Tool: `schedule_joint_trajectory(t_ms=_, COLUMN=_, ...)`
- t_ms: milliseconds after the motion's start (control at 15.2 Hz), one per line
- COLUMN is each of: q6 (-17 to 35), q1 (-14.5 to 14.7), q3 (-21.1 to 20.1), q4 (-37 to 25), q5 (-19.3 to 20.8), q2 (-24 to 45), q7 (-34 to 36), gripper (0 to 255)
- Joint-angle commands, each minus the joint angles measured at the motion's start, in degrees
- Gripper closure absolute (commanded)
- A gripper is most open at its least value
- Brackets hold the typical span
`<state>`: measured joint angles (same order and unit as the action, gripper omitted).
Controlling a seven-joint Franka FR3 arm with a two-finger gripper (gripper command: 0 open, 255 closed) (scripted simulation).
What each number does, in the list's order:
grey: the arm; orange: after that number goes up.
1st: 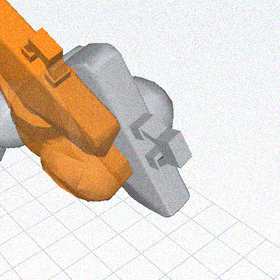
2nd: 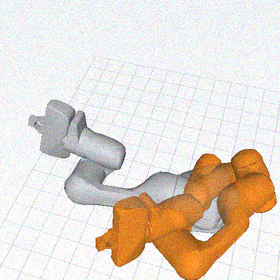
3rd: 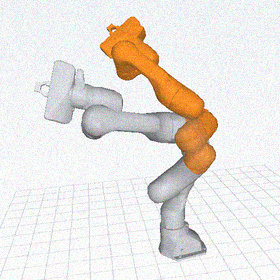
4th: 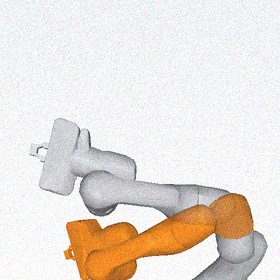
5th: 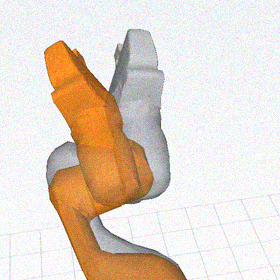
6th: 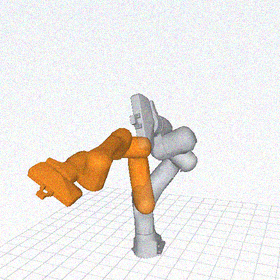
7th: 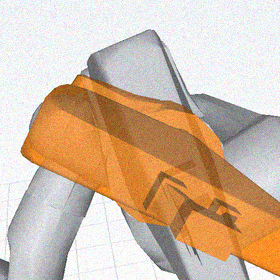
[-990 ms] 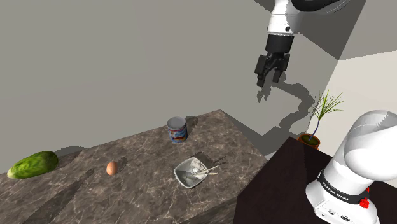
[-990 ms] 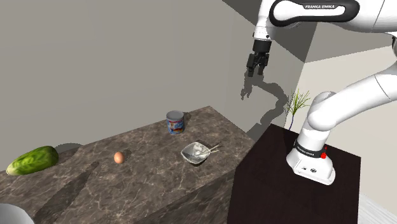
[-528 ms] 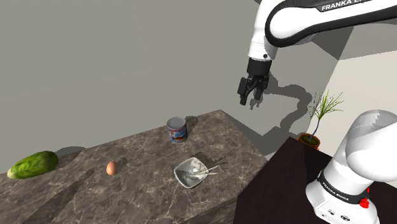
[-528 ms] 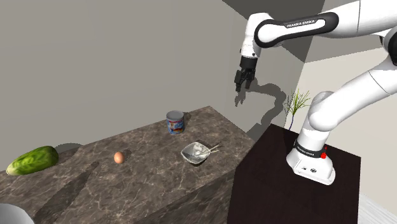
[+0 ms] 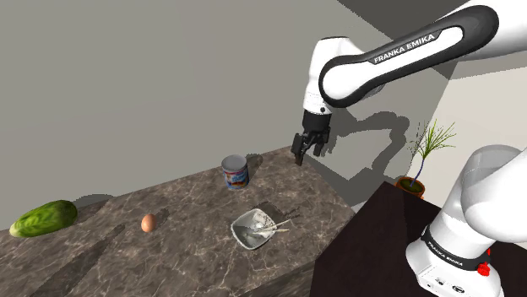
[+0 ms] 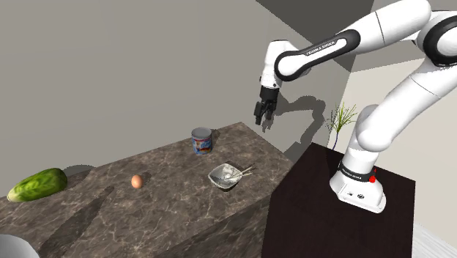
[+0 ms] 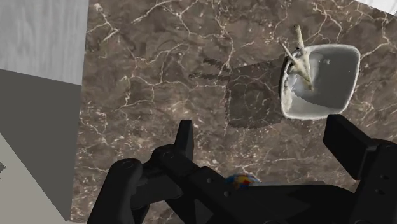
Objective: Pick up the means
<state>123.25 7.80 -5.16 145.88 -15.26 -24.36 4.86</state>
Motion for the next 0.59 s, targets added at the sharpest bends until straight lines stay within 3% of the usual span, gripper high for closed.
schedule_joint_trajectory(t_ms=0, q6=4.20, q1=0.98, q3=-1.04, q4=-0.14, q5=-0.97, q2=3.81, q7=-0.25, gripper=0)
schedule_joint_trajectory(t_ms=528, q6=18.87, q1=4.27, q3=-4.58, q4=-3.71, q5=-3.52, q2=20.48, q7=-1.56, gripper=0)
